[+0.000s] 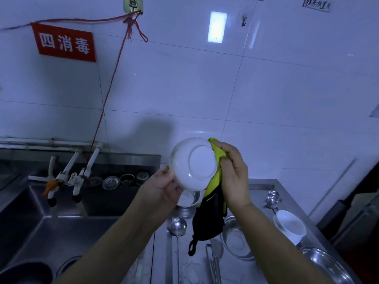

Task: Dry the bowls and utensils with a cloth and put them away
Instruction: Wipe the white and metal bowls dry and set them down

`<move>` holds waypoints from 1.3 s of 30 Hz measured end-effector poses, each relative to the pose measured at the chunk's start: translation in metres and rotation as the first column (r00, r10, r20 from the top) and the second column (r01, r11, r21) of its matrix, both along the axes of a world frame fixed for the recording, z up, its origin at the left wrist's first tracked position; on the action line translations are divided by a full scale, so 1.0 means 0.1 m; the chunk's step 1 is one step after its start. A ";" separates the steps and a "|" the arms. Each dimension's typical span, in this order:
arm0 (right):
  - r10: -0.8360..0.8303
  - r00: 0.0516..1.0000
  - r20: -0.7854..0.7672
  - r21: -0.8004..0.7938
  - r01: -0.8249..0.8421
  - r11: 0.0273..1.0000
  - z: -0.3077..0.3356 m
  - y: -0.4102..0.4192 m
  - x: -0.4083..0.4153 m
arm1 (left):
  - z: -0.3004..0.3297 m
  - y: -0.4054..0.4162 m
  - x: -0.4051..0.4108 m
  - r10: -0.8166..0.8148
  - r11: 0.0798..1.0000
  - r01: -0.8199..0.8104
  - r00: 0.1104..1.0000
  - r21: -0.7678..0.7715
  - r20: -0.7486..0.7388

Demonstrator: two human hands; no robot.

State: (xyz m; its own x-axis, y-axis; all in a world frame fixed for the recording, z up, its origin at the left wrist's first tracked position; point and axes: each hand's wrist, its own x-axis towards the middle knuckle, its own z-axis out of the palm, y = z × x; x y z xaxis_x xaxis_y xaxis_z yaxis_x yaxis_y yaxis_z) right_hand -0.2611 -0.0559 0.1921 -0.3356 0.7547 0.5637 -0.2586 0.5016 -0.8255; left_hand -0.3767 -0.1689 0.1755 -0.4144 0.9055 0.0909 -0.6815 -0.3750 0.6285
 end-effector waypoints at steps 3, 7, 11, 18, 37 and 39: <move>0.056 0.994 0.090 0.018 -0.058 0.998 0.12 0.00 -0.01 | -0.04 -0.09 -0.08 0.003 1.000 -0.011 0.963 -0.026 -0.270; 0.028 0.987 0.156 0.233 -0.064 0.970 0.13 -0.03 -0.05 | -0.07 -0.16 -0.13 0.010 0.996 -0.054 0.851 -0.068 -0.526; -0.121 0.944 0.306 0.596 -0.091 0.798 0.10 -0.08 -0.08 | -0.15 -0.10 -0.13 -0.016 0.981 -0.126 0.698 -0.145 -0.716; -0.193 0.916 0.353 0.589 -0.057 0.806 -0.14 0.17 0.30 | -0.25 0.17 0.16 -0.105 0.972 -0.125 0.519 -0.197 -0.849; -0.363 0.868 0.338 -0.225 0.450 0.864 -1.31 1.44 3.14 | -1.65 1.85 2.03 -0.402 0.903 -0.210 -0.107 -0.375 -0.909; -0.373 0.856 0.357 -0.243 0.471 0.848 -1.43 1.53 3.31 | -1.88 1.98 2.23 -0.416 0.900 -0.218 -0.173 -0.377 -0.893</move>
